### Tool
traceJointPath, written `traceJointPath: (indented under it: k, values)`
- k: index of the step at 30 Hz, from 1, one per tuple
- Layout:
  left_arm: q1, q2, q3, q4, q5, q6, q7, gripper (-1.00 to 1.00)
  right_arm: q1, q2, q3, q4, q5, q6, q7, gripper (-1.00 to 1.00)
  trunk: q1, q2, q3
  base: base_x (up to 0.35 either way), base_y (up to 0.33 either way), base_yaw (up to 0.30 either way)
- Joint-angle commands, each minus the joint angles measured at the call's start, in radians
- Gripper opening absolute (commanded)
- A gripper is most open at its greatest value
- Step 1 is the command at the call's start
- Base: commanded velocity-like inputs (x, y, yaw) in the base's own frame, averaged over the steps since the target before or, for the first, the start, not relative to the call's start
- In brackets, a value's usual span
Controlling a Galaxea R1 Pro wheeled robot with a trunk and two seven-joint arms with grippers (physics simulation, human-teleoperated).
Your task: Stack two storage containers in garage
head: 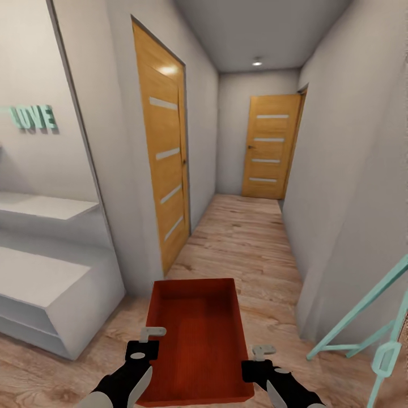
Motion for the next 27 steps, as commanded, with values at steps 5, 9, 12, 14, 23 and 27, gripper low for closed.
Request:
traceJointPath:
  k: [5, 9, 12, 14, 23, 27]
  values:
    - [0.0, 0.001, -0.025, 0.002, 0.035, 0.006, 0.009, -1.0, -0.001, 0.0, 0.001, -0.045, -0.004, -0.022, 0.007, -1.0, 0.001, -0.001, -0.001, 0.34, 0.0, -0.258]
    - [0.0, 0.001, -0.025, 0.002, 0.035, 0.006, 0.009, -1.0, -0.001, 0.0, 0.001, -0.045, -0.004, -0.022, 0.007, -1.0, 0.001, -0.001, -0.001, 0.34, 0.0, -0.259]
    - [0.0, 0.001, -0.025, 0.002, 0.035, 0.006, 0.009, -1.0, -0.001, 0.0, 0.001, -0.045, -0.004, -0.022, 0.007, -1.0, 0.001, -0.001, -0.001, 0.34, 0.0, -0.1]
    - [0.0, 0.001, -0.025, 0.002, 0.035, 0.006, 0.01, -1.0, -0.001, 0.0, 0.001, -0.045, -0.004, -0.022, 0.007, -1.0, 0.001, -0.001, -0.001, 0.34, 0.0, -0.026]
    - [0.0, 0.001, -0.025, 0.002, 0.035, 0.006, 0.009, -1.0, -0.001, 0.0, 0.001, -0.045, -0.004, -0.022, 0.007, -1.0, 0.001, -0.001, -0.001, 0.34, 0.038, -0.004]
    - [0.0, 0.001, -0.025, 0.002, 0.035, 0.006, 0.009, -1.0, -0.001, 0.0, 0.001, -0.045, -0.004, -0.022, 0.007, -1.0, 0.001, -0.001, -0.001, 0.34, 0.075, 0.0]
